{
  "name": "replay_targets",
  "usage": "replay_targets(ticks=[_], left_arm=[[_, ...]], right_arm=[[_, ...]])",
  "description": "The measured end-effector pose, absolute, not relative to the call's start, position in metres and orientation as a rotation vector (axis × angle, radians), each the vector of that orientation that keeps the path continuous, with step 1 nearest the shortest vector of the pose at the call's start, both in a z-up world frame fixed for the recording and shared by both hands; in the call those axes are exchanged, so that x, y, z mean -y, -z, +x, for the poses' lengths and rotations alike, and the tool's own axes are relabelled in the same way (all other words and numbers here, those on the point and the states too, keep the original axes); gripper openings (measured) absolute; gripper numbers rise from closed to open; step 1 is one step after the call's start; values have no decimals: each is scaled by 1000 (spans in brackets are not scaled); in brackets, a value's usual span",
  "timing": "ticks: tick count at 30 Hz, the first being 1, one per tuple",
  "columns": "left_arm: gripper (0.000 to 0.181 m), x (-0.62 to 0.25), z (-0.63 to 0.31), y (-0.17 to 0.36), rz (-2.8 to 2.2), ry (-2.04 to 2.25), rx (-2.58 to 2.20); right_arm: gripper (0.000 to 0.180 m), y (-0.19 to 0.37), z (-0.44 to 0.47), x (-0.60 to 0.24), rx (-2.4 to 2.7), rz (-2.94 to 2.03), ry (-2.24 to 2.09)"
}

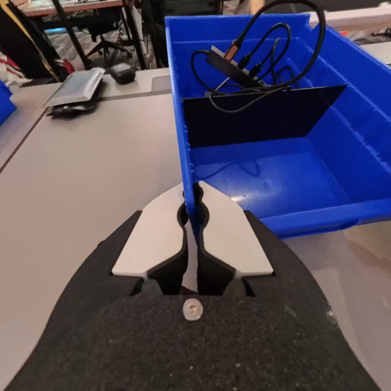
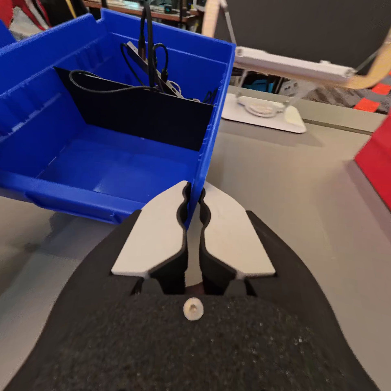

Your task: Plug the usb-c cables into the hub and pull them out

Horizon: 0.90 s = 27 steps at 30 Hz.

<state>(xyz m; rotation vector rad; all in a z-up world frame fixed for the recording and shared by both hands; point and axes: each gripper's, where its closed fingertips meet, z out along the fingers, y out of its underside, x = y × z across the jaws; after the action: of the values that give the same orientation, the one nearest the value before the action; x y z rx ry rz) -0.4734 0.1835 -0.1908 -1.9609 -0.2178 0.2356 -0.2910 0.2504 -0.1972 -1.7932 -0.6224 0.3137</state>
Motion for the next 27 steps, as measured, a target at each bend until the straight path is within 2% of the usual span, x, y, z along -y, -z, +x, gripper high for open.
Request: replay_targets(ticks=[5,15,17,22,27], left_arm=[[2,-166,-517,215,-2035,-240,275],[3,-165,-522,221,-2016,-176,335],[3,-164,-523,221,-2005,-188,339],[3,-164,-523,220,-1986,-193,340],[2,-165,-527,220,-1974,-170,382]], right_arm=[[7,222,-338,-242,729,-1842,-307],[11,222,-338,-225,943,-1796,-528],[16,218,-324,-214,1038,-1758,-582],[13,217,-266,-186,1278,-1658,-764],[19,215,-167,-224,1104,-1737,-778]])
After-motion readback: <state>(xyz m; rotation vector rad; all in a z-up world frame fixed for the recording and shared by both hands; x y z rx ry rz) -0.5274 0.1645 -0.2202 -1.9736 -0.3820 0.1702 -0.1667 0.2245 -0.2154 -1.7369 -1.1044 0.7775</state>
